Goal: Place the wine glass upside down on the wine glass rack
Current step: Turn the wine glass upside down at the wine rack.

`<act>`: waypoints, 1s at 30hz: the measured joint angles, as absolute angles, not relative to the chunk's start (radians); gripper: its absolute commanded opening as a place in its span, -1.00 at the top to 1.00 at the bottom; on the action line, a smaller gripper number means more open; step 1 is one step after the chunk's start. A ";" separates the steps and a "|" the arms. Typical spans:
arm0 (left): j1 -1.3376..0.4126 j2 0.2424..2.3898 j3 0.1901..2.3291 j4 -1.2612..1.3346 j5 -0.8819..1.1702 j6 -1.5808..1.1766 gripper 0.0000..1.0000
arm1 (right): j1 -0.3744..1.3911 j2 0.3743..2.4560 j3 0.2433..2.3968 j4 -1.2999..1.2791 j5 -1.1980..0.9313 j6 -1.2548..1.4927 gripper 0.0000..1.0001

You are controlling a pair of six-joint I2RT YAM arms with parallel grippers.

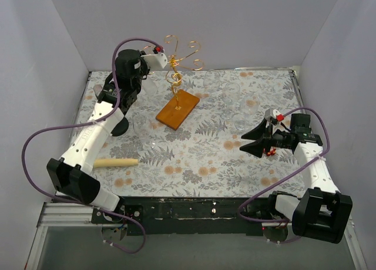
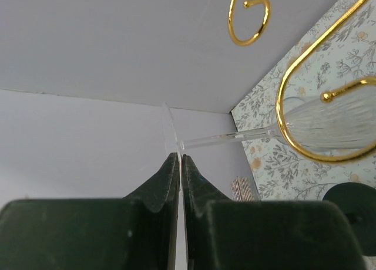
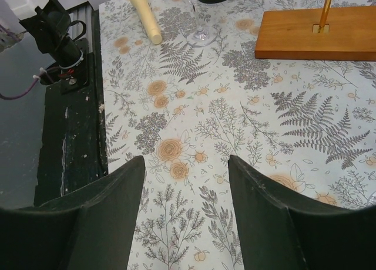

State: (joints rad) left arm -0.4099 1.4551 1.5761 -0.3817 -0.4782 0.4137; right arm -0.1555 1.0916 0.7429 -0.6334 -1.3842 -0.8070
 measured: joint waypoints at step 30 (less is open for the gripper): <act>-0.435 1.625 1.767 -0.369 -0.276 0.431 1.00 | -0.163 1.219 0.783 -0.970 -1.424 -1.192 -0.36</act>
State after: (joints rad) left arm -0.4351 1.6253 1.7668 -0.3695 -0.2760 0.4309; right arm -0.1635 1.2194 0.7830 -0.9695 -1.4242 -1.1923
